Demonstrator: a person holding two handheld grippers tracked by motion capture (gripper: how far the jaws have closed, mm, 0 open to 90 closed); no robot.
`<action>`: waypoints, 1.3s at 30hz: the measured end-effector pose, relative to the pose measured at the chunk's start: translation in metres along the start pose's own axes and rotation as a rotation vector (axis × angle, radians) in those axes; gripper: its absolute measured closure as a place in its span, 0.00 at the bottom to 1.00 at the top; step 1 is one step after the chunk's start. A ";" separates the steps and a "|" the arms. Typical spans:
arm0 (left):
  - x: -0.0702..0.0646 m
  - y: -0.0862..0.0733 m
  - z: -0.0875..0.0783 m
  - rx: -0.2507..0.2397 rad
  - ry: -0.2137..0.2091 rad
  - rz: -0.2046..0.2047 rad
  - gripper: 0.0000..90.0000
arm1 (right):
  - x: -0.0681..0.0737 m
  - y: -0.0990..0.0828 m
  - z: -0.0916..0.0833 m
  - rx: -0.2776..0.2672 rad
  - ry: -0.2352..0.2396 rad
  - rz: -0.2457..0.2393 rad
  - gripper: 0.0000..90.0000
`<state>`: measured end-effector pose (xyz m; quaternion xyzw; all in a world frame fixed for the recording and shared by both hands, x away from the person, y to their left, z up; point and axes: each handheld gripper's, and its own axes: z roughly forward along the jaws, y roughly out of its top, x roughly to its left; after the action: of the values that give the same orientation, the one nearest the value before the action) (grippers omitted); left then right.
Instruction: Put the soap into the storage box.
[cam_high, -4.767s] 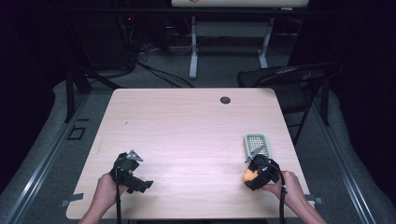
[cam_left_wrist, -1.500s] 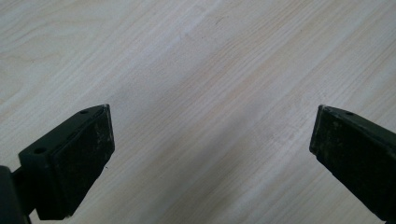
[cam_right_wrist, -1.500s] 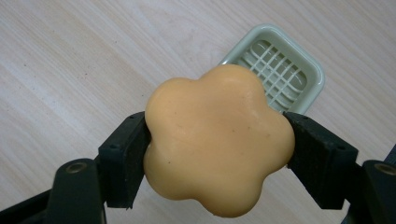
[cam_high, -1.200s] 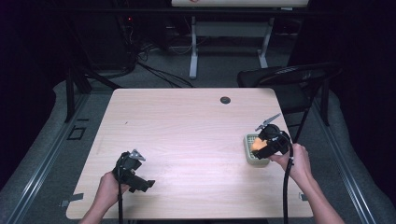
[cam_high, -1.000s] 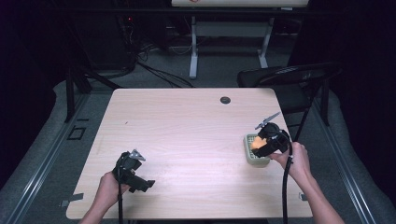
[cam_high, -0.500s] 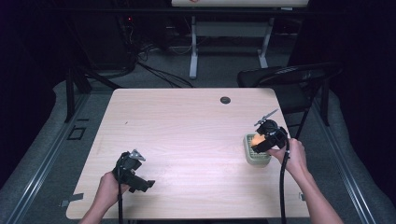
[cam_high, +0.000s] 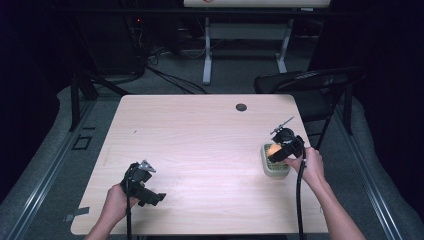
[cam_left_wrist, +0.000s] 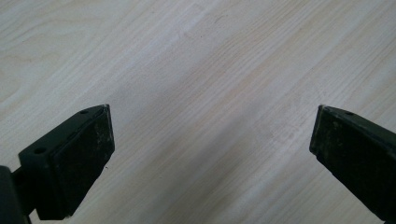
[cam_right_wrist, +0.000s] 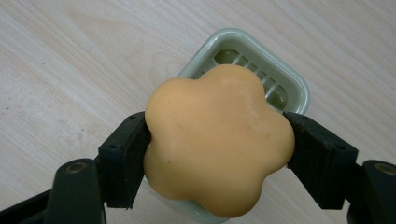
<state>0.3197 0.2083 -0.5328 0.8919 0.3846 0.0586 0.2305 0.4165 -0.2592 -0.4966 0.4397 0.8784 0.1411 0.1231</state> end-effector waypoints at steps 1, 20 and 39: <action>0.000 0.000 0.000 -0.004 -0.001 0.000 0.00 | 0.000 0.001 0.001 0.006 0.004 0.002 0.30; 0.000 0.000 0.000 -0.006 -0.004 -0.003 0.00 | -0.002 0.002 0.018 0.021 0.009 0.016 0.29; 0.000 0.000 0.001 -0.002 -0.010 -0.005 0.00 | -0.004 0.003 0.026 0.057 -0.009 0.008 0.29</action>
<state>0.3204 0.2081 -0.5339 0.8911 0.3854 0.0539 0.2334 0.4300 -0.2567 -0.5192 0.4472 0.8797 0.1146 0.1140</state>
